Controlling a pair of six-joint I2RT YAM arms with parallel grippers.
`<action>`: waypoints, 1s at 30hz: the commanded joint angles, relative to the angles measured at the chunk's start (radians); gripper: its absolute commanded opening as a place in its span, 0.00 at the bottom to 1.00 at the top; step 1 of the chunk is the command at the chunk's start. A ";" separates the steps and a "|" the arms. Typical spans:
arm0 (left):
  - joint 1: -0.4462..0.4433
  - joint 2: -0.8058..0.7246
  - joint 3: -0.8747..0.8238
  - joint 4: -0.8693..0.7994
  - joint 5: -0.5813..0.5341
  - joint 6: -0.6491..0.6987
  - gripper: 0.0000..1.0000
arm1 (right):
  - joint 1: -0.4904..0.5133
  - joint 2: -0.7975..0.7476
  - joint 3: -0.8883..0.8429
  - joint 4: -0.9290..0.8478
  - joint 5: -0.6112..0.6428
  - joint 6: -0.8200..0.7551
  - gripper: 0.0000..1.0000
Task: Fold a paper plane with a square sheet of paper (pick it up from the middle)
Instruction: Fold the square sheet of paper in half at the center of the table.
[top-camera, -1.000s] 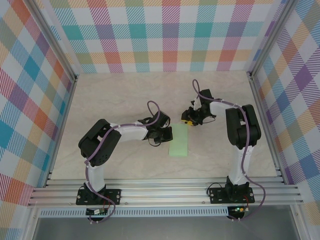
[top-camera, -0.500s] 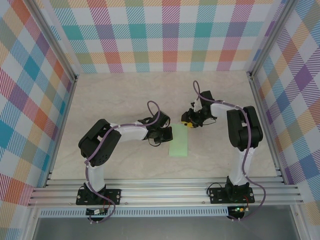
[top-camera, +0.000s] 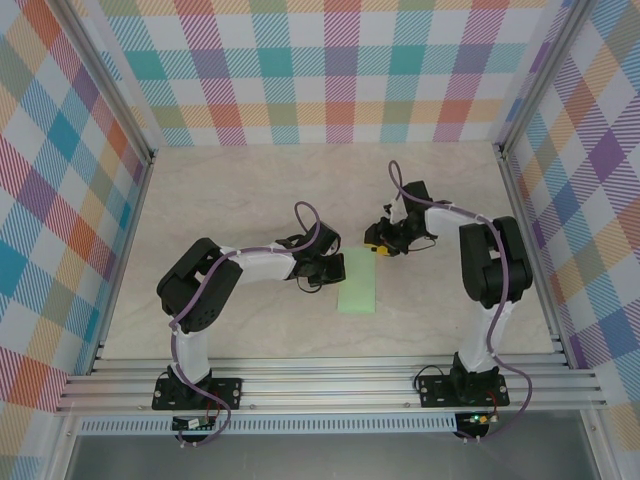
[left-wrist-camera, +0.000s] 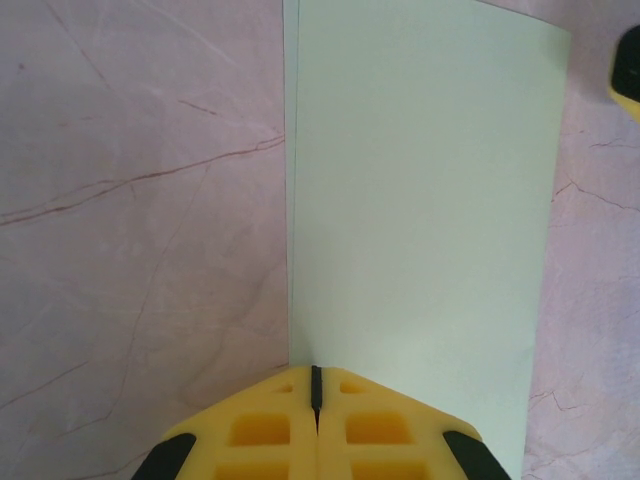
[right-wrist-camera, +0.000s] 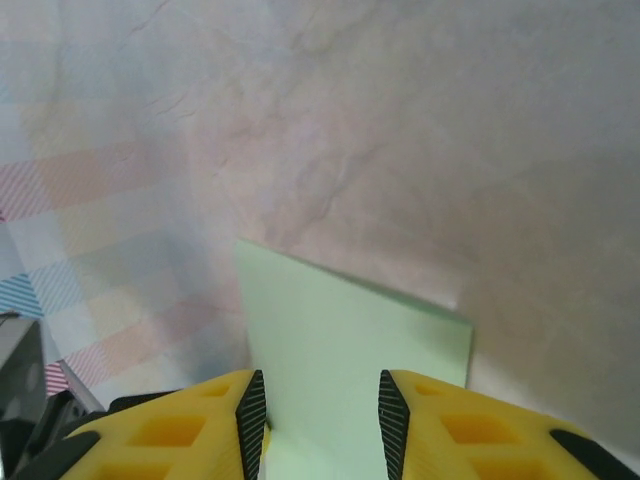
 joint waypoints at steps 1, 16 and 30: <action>-0.017 0.036 -0.007 -0.089 0.001 0.015 0.00 | 0.012 -0.054 -0.065 0.026 -0.062 0.006 0.39; -0.020 0.032 -0.015 -0.077 0.006 0.013 0.00 | 0.038 -0.115 -0.170 0.010 -0.008 -0.008 0.40; -0.019 0.030 -0.015 -0.081 0.005 0.018 0.00 | 0.067 -0.116 -0.329 0.101 -0.057 0.014 0.43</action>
